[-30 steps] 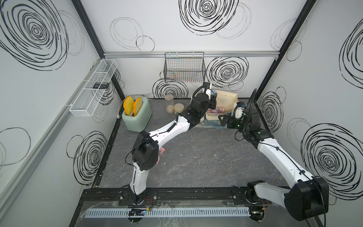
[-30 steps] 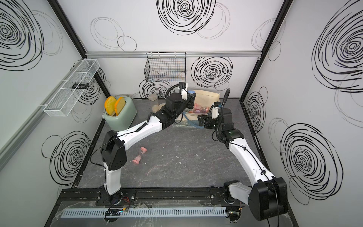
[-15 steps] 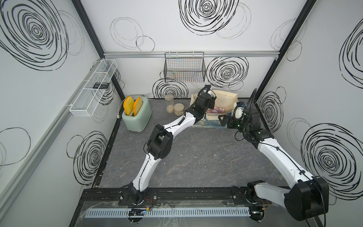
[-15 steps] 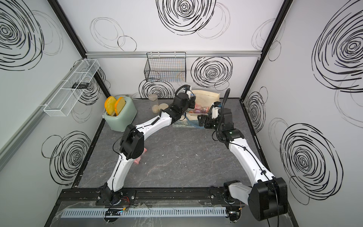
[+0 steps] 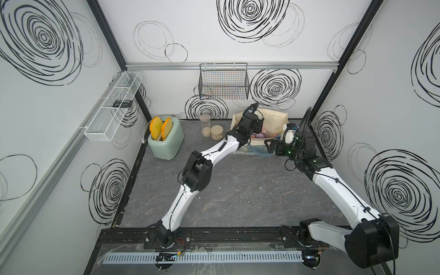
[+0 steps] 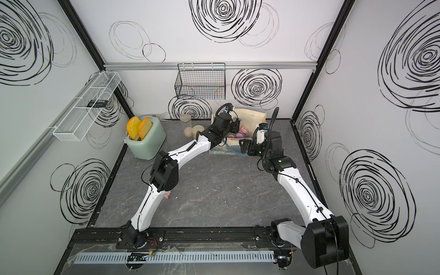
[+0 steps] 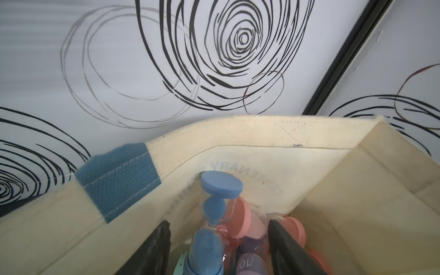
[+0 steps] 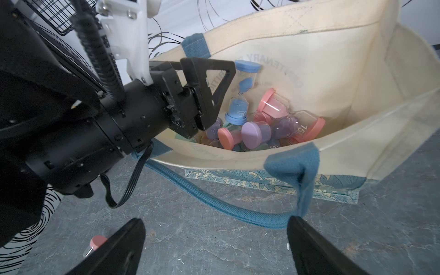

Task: Put the hourglass into the canvas bag
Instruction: Place the hourglass in the canvas bag.

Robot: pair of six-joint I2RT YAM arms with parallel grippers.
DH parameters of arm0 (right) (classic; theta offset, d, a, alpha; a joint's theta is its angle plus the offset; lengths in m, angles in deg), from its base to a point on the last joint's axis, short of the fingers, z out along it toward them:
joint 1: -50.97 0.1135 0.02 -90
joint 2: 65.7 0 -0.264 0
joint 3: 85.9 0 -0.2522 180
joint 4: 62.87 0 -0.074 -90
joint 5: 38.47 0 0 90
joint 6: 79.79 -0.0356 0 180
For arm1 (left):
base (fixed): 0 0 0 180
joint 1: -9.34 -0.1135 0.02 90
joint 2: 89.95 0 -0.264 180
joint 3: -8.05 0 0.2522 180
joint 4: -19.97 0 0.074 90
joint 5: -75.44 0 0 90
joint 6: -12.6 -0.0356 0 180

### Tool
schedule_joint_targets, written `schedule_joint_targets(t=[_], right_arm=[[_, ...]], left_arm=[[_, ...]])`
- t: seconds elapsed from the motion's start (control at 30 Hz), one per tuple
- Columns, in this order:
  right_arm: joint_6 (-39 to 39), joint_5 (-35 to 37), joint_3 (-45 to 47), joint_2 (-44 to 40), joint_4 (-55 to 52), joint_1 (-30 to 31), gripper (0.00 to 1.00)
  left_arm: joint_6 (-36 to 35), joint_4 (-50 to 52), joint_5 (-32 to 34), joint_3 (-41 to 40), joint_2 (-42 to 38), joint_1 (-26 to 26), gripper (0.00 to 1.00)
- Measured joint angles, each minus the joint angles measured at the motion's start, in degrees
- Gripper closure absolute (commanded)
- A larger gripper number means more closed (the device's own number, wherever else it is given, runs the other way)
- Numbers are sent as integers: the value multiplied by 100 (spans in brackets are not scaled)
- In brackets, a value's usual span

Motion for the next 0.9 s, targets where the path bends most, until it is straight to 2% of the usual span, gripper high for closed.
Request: schedule_joint_targets(t=[0.13,0.27,0.63,0.9], right_arm=[[17,-120,-2,-55,-2,66,3],[63,-173,-52,-57,-70,291,3],[229,-295,-114,-63,-157,1228,3],[315,-444,490,-173,177,1849,3]], left_arm=[[-9,205,-122,-133,-321,-2,18],[-7,299,-256,-835,-1244,-2,12],[369,-11,-413,-3722,-4564,-26,5],[774,708,-76,-5737,-6161,-35,1]])
